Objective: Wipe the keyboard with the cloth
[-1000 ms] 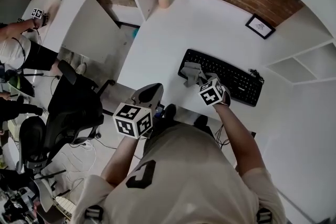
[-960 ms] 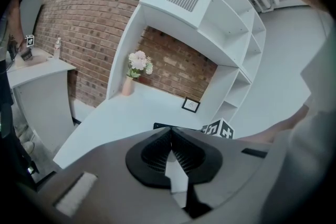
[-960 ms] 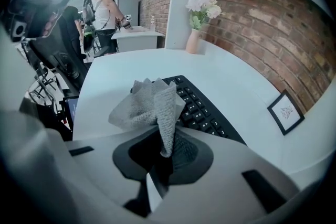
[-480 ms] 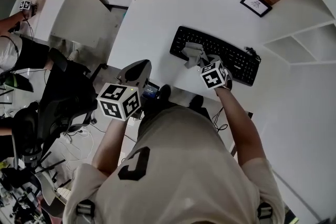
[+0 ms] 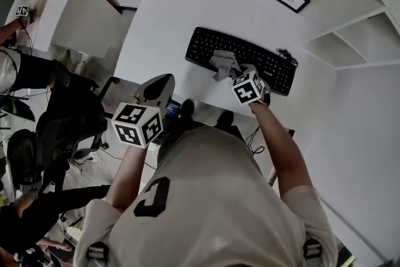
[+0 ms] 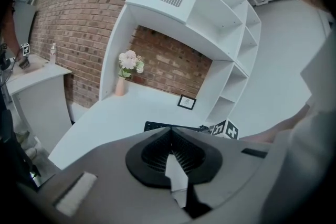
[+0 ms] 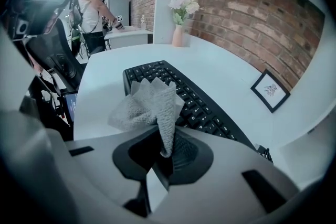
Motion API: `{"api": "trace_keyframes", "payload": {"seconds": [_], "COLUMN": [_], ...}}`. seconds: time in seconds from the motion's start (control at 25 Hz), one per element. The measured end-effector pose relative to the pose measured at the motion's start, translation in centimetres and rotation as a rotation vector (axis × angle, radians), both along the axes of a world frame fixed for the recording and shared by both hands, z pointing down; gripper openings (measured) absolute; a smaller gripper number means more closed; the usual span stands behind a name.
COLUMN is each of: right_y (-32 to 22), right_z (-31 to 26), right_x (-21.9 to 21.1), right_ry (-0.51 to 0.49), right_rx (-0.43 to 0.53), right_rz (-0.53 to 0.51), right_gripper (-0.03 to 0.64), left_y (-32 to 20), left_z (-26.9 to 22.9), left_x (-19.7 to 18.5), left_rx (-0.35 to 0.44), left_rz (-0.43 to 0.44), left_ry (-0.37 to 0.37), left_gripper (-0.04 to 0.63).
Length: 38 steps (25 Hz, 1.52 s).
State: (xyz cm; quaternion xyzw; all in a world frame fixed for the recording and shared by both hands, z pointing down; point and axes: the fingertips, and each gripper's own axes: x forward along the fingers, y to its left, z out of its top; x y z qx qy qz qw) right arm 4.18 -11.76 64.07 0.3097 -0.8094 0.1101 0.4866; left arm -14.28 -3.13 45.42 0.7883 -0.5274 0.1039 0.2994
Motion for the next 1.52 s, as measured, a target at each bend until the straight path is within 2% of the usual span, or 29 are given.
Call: {"api": "trace_keyframes", "payload": {"seconds": [0.24,0.76,1.08,1.52], "right_y": [0.4,0.7,0.7,1.6], "right_z": [-0.1,0.3,0.3,0.5], "right_x": [0.5,4.1,7.9,12.2], "right_ry": [-0.013,0.039,0.055,0.089], "right_rx": [0.006,0.021,0.020,0.023], "right_rz": [0.006,0.045,0.134,0.219], "right_gripper": [0.025,0.025,0.025,0.024], "left_y": [0.7,-0.2,-0.9,-1.5], "left_z": [-0.1,-0.2,0.3,0.8], "left_x": [2.5,5.6,7.6,9.4], "left_rx": [0.004,0.008,-0.002,-0.019], "left_rz": [0.044,0.133,0.208,0.285], "left_ry": [0.001,0.014,0.032,0.018], "left_gripper": [0.003,0.003,0.003,0.003]}}
